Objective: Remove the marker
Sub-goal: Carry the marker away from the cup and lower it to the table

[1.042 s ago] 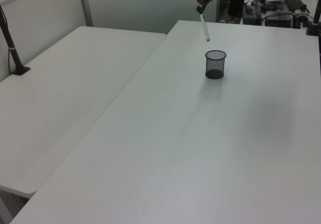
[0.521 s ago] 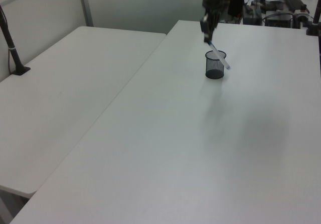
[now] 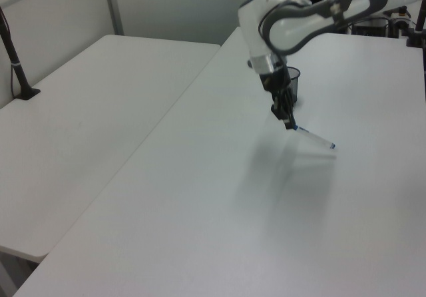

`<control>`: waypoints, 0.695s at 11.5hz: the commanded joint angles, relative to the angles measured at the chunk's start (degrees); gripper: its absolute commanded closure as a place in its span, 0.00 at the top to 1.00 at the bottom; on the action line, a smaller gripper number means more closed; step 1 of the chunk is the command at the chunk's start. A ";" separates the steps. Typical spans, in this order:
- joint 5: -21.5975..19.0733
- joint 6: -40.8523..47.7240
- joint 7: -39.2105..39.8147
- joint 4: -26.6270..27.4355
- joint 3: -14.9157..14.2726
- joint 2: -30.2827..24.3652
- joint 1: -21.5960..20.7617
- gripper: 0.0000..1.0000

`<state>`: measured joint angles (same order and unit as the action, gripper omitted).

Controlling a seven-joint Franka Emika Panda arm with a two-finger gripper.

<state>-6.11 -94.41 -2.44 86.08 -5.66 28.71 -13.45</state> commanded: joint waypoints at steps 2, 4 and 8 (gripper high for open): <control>1.63 1.51 2.08 0.75 -0.75 2.31 -2.63 0.09; 1.63 1.07 1.56 0.75 -0.75 2.75 -2.99 0.35; 1.72 0.89 1.47 0.40 -0.84 2.93 -2.90 0.55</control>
<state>-5.20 -93.83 -1.79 86.31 -5.69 31.98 -15.57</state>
